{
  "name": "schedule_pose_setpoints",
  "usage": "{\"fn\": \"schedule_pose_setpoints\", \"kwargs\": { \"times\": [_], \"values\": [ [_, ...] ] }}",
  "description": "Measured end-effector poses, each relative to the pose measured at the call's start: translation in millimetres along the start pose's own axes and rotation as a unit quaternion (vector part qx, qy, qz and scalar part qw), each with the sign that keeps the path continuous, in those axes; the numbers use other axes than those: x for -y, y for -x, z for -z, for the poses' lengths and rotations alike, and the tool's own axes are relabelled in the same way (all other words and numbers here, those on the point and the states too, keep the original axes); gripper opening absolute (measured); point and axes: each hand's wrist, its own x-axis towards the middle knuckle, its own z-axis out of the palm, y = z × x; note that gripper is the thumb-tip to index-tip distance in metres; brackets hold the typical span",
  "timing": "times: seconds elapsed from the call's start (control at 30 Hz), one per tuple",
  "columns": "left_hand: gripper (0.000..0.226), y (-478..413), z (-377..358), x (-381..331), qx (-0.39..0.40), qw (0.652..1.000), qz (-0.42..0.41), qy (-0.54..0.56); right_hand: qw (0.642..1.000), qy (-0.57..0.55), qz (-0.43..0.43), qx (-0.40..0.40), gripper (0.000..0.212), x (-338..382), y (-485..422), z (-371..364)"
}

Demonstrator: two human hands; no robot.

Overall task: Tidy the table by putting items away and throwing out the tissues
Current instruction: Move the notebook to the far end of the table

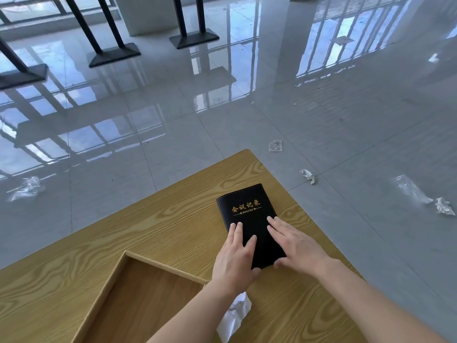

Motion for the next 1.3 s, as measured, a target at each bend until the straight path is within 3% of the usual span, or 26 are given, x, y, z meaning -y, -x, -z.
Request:
{"fn": "schedule_pose_setpoints", "kwargs": {
  "times": [0.3,0.97,1.1,1.2,1.3],
  "values": [
    [0.083,-37,4,-12,0.024,1.0,-0.005,-0.016,0.999,0.036,-0.003,0.023,0.09,-29,-23,21],
    [0.081,-51,12,-18,0.036,0.997,-0.011,-0.065,0.997,0.041,-0.04,0.054,0.097,-38,-31,36],
    [0.07,-21,26,-5,-0.002,0.998,-0.01,-0.062,0.999,-0.012,-0.026,-0.025,0.083,-18,-20,40],
    [0.069,15,41,13,-0.033,0.998,0.024,-0.054,0.993,-0.057,-0.009,-0.1,0.074,16,-13,40],
    [0.07,65,52,32,-0.051,0.995,0.069,-0.054,0.988,-0.089,0.016,-0.124,0.07,64,-7,35]
  ]
}}
